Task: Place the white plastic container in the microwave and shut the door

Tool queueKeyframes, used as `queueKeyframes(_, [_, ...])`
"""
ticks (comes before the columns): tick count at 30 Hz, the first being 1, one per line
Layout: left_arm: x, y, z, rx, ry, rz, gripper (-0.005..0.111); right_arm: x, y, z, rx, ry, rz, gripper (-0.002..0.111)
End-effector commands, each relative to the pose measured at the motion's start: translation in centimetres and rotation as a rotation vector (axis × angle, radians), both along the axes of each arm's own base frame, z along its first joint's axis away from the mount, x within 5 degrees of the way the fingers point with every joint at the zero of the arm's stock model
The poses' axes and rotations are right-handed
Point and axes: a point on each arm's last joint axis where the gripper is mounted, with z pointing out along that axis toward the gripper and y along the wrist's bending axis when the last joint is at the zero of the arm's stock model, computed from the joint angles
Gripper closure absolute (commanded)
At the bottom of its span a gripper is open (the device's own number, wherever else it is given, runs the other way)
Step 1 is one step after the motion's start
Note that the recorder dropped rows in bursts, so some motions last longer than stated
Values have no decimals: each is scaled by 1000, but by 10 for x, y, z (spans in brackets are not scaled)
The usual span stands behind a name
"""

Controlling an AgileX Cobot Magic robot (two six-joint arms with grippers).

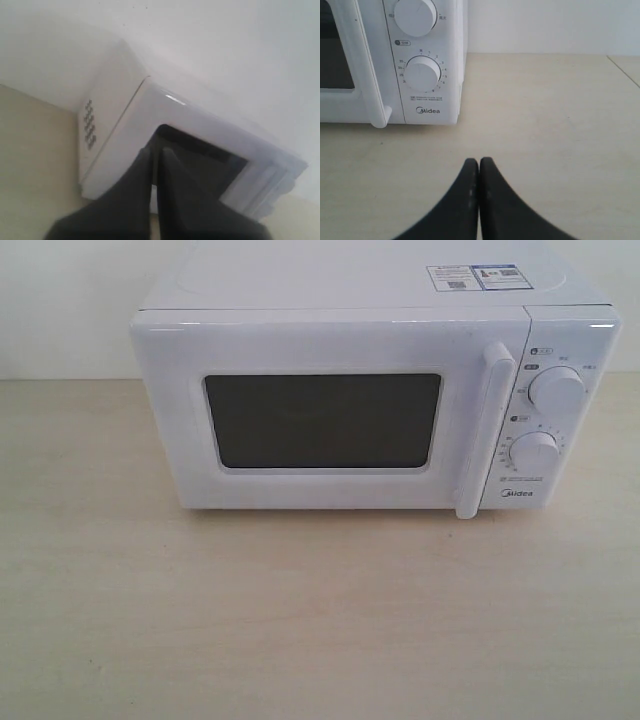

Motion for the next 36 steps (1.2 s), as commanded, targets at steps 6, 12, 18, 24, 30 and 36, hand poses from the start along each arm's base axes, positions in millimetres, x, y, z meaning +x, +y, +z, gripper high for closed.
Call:
queueKeyframes(6, [7,6,-29,420,-20,75,102,0,0,0,-8,-7,1,109])
queueKeyframes(12, [8,6,-39,528,-12,61,102,0,0,0,-8,-7,1,109])
queueKeyframes(18, [6,5,-45,577,40,32,102,0,0,0,-8,-7,1,109])
queueKeyframes(24, [5,5,-50,605,82,6,102,0,0,0,-8,-7,1,109])
queueKeyframes(30, [6,6,-50,578,99,44,102,0,0,1,-8,-26,2,109])
queueKeyframes(36, [6,9,-50,574,113,91,102,0,0,1,-8,-28,2,109])
